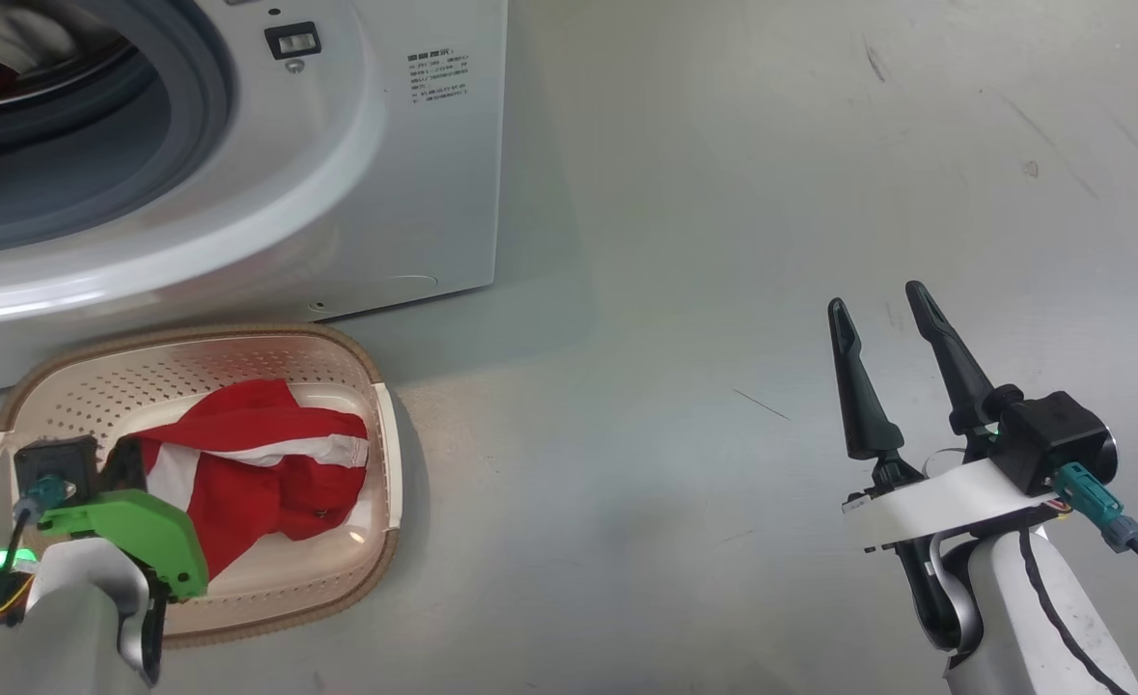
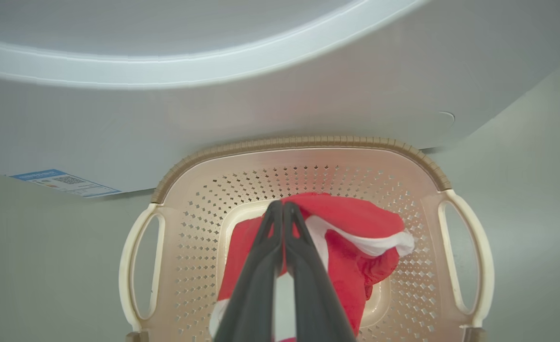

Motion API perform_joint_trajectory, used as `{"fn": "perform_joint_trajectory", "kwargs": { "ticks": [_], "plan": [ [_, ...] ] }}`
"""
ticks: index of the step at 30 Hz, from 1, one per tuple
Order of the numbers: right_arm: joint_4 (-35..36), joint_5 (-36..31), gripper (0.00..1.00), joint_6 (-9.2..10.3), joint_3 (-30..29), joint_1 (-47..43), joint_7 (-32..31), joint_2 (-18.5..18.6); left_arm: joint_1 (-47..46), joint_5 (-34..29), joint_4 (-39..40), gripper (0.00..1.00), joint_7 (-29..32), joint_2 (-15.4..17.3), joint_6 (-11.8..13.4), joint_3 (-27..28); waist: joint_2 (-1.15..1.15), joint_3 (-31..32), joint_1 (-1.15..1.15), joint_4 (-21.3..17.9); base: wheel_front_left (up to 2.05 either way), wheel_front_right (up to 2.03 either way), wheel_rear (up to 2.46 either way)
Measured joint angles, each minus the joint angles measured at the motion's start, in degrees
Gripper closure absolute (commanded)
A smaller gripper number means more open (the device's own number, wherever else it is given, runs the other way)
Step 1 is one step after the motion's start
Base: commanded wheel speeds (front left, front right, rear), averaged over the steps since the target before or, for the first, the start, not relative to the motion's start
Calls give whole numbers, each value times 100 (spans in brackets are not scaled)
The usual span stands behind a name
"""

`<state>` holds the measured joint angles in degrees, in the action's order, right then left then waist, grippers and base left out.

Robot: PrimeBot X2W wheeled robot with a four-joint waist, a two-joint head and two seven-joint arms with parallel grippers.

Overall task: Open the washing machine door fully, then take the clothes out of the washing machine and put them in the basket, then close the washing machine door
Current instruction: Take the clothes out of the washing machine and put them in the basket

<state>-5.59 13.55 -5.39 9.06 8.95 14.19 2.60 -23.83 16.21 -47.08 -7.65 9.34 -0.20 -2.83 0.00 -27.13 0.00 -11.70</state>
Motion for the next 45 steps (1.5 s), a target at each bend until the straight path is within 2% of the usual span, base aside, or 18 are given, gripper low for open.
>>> {"fn": "perform_joint_trajectory", "kwargs": {
  "ticks": [1, 3, 11, 15, 23, 32, 45],
  "plan": [
    [0, 0, 0, 0, 0, 2, 0, 0, -23, 3, -47, 0, -11, 2, 76, 38, 0, 1, 0, 5, 0, 0, 0],
    [0, 0, 0, 0, 1, 2, 0, 0, -63, 15, -122, 0, -24, 13, 151, 82, 0, 5, 0, 16, 0, 0, 0],
    [-5, 0, 0, 0, -2, 3, 0, 0, -196, 27, -371, 0, -158, -36, 140, 1, 0, 43, 0, 54, 0, 0, 0],
    [-20, 0, 0, 0, -43, 5, 0, -1, -264, 26, -481, 0, -336, -86, 15, -86, 0, 119, 0, 88, 0, 0, 0],
    [-75, 0, 0, 0, -130, 4, 0, 0, -353, 24, -391, 0, -614, -299, -69, -145, 0, 381, 0, 229, 0, 0, 0],
    [-190, 0, 0, -1, -159, -30, 1, 0, -281, -60, 73, 0, -679, -456, -256, -256, 0, 794, 0, 533, 0, 0, 0],
    [-338, -1, 0, -2, -172, -382, 1, 0, 513, -275, 1566, 0, -678, -528, -360, -279, 0, 1482, 0, 1114, 0, 0, 0]
  ]
}}
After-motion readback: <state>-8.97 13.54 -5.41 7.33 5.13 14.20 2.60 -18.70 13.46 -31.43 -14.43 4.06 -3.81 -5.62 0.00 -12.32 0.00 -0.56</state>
